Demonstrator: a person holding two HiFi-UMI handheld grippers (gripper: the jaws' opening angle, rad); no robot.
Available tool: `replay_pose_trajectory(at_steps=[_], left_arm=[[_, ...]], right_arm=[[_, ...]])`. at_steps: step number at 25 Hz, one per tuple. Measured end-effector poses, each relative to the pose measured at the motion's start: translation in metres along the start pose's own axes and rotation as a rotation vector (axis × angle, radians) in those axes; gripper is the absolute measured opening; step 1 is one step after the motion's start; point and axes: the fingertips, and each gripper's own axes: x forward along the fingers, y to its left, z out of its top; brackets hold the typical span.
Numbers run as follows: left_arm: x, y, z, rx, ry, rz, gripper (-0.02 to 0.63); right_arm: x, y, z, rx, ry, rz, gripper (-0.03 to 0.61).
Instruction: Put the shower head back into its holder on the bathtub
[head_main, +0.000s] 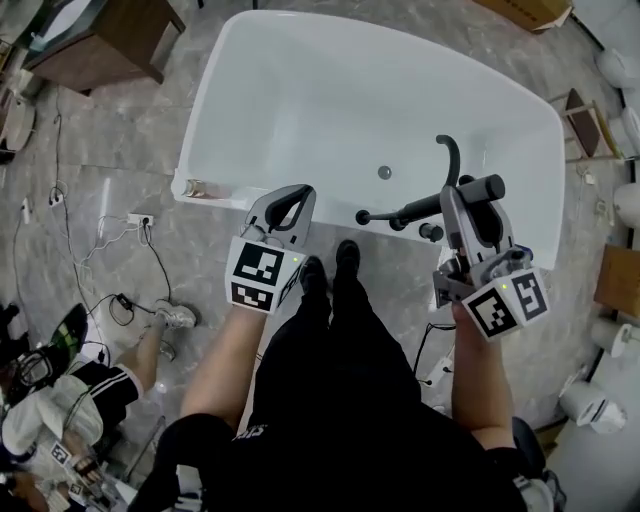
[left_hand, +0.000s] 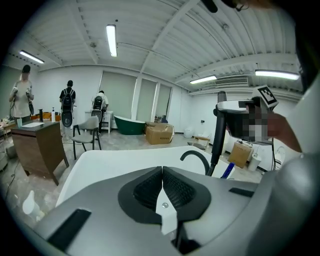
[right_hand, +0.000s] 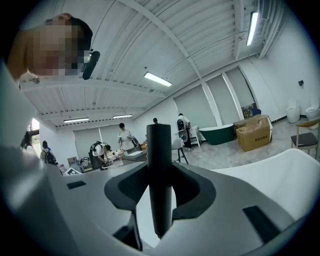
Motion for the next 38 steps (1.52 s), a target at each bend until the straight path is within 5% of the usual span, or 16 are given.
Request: replay_pose_trajectory(at_steps=[14,38], left_arm=[[0.076,0.023,-0.093,-0.057,0.077,-0.012,0.018],[0.075,0.020,-0.175,-0.119,0.145,-0.025,0.018]], right_arm=[[0.051,-0.043,-0.167,-0.048,0.241,-0.018,0.149],[0.058,-0.086,-0.316,-0.057,0.448,-0.162,0.153]])
